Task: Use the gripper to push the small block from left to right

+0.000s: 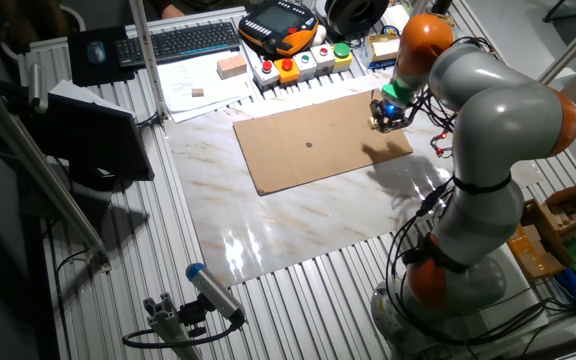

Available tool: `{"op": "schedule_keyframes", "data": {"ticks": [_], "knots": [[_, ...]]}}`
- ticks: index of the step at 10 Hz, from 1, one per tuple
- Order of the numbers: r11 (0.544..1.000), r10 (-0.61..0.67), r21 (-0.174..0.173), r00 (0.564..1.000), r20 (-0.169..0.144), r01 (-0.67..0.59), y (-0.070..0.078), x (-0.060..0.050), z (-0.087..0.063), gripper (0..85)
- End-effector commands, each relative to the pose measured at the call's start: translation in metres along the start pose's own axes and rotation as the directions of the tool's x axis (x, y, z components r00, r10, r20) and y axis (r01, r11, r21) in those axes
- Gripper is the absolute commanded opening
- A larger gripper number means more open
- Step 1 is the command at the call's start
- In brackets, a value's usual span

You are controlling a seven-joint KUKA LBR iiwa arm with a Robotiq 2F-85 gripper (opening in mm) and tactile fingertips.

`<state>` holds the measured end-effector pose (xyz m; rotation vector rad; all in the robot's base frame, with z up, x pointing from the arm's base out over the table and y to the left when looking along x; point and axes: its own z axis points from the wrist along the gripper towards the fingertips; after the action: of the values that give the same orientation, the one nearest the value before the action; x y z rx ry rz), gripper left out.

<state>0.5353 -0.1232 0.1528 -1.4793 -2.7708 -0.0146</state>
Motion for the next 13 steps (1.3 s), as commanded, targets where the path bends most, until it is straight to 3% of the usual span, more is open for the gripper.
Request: {"op": "schedule_keyframes", "data": {"ticks": [1,2,4,8,9,11,13], "knots": [[0.99,0.142,0.001,0.99,0.022,-0.142,0.0,-0.001,0.001,0.7],[0.986,0.166,0.0,0.985,0.044,-0.166,0.0,-0.002,0.002,0.7],[0.981,0.193,-0.008,0.98,0.049,-0.193,-0.005,-0.006,0.008,0.7],[0.975,0.22,-0.015,0.976,-0.006,-0.22,-0.011,-0.008,0.01,0.7],[0.971,0.239,-0.007,0.971,-0.013,-0.239,-0.011,-0.008,0.01,0.7],[0.964,0.264,0.028,0.964,0.009,-0.264,-0.011,-0.008,0.01,0.7],[0.955,0.292,0.049,0.956,-0.014,-0.291,-0.011,-0.008,0.01,0.7]]}}
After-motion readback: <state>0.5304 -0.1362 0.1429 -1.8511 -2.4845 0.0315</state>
